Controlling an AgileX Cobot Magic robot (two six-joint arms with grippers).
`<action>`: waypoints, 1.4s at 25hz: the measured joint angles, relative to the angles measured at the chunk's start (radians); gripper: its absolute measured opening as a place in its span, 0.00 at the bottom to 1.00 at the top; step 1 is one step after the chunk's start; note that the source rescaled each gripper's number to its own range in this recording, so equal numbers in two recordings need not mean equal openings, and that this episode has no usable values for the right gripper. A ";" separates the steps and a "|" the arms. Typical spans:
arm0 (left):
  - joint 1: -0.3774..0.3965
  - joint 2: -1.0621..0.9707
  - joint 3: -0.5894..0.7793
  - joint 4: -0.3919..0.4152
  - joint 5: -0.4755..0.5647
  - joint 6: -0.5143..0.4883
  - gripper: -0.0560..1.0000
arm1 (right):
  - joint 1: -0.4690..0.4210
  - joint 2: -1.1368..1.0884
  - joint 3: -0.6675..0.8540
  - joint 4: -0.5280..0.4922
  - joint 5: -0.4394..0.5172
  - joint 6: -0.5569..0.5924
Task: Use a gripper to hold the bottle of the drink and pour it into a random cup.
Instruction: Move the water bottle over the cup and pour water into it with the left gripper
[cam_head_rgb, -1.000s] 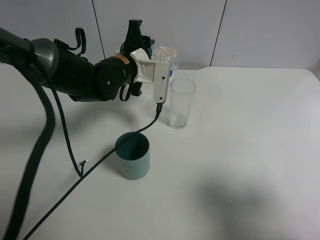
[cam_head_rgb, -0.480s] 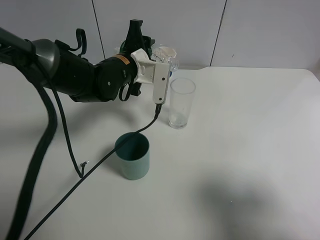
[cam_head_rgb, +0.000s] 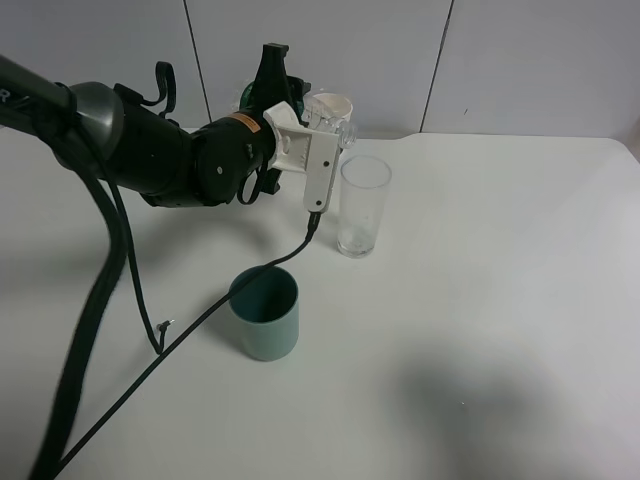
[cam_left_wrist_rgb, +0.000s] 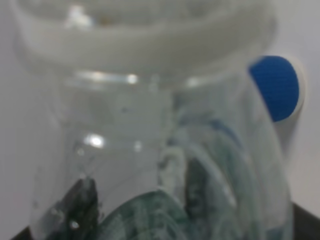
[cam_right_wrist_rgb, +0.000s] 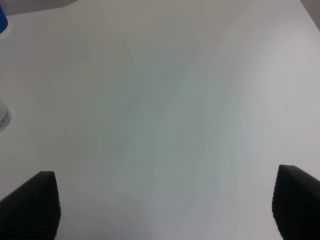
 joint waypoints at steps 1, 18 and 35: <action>0.000 0.000 0.000 0.000 0.000 0.000 0.08 | 0.000 0.000 0.000 0.000 0.000 0.000; -0.001 0.000 0.000 0.003 -0.017 0.085 0.08 | 0.000 0.000 0.000 0.000 0.000 0.000; -0.001 0.000 0.000 0.005 -0.018 0.133 0.08 | 0.000 0.000 0.000 0.000 0.000 0.000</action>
